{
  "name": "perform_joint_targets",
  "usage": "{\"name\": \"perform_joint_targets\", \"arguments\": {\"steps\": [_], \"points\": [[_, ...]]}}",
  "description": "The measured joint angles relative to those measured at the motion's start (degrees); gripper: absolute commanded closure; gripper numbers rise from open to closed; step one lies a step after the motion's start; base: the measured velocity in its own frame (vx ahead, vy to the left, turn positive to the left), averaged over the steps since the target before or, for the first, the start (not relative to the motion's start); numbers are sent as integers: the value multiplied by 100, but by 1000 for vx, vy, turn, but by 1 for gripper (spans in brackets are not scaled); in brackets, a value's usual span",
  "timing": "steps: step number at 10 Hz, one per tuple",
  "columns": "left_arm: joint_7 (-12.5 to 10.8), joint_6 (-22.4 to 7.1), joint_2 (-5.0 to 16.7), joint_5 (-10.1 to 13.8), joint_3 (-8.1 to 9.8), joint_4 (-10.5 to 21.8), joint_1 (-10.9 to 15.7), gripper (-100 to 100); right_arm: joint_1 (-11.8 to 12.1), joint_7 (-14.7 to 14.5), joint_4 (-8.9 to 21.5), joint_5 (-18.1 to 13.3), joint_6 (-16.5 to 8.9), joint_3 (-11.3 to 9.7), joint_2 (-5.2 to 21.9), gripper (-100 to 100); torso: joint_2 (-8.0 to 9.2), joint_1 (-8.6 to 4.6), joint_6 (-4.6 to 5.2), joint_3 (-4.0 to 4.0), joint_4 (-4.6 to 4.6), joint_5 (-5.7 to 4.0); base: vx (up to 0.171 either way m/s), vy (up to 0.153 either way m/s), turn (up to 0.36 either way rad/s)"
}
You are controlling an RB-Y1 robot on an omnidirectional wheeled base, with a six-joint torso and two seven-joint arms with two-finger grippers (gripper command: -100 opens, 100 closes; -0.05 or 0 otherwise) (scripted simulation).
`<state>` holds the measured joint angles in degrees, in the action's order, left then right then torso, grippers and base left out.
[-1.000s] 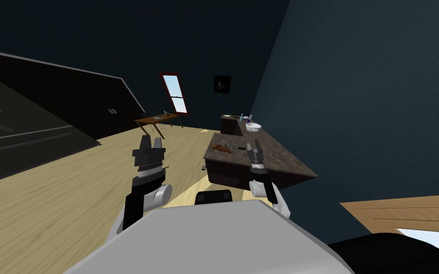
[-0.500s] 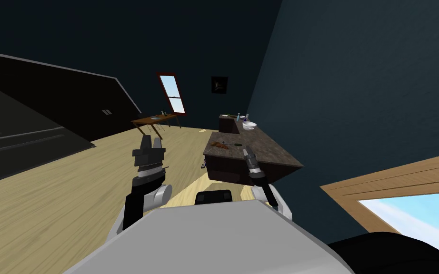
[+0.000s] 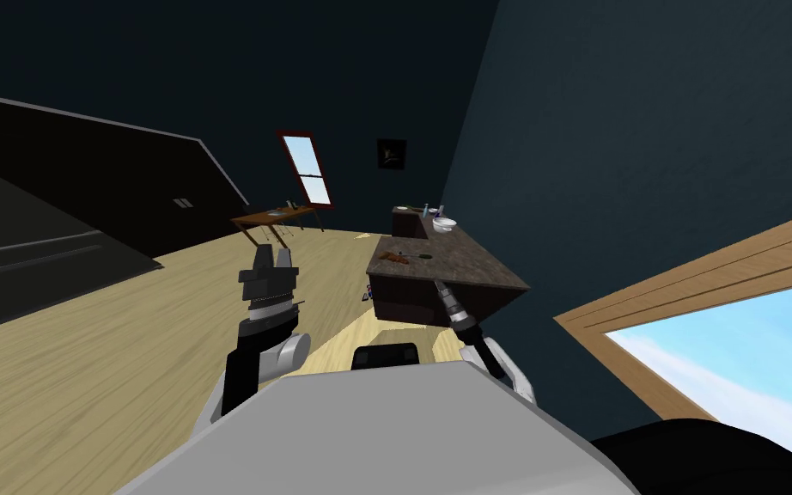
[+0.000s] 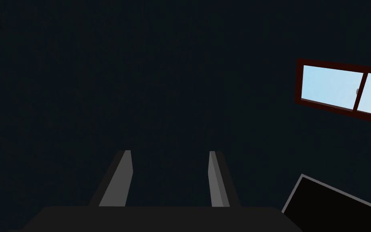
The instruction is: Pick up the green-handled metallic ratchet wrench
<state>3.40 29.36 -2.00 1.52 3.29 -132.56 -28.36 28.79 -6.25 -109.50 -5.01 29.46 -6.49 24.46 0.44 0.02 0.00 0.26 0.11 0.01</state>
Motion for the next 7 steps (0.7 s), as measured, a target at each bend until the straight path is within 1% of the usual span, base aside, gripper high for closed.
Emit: {"name": "perform_joint_targets", "arguments": {"steps": [1, 2, 3, 4, 5, 7], "points": [[0, 0, 0, 0, 0, 0, 0, 0, -26, -96, 186, -44, 33, -67, 116, -100, -11, 4, -2, -6, -2, 0, -90, 22, -40], [0, 0, 0, 0, 0, 0, 0, 0, -75, -211, 363, -105, 43, -167, 293, -100, -10, 9, -1, -6, -2, 2, -75, 23, -20], [0, 0, 0, 0, 0, 0, 0, 0, -87, -310, 597, -150, 93, -236, 402, -100, -15, 10, -1, -8, -3, 2, -78, 24, -15], [0, 0, 0, 0, 0, 0, 0, 0, -54, -452, 809, -223, 168, -344, 533, -100, -14, 11, -1, -8, -3, 2, -62, 18, -15], [0, 0, 0, 0, 0, 0, 0, 0, -13, -526, 906, -248, 172, -385, 710, -100, -19, 9, -1, -10, -3, 3, -76, 26, -6], [0, 0, 0, 0, 0, 0, 0, 0, 11, -694, 1223, -323, 263, -502, 1084, -100, -20, 11, -2, -11, -3, 3, -43, 15, -3]]}}
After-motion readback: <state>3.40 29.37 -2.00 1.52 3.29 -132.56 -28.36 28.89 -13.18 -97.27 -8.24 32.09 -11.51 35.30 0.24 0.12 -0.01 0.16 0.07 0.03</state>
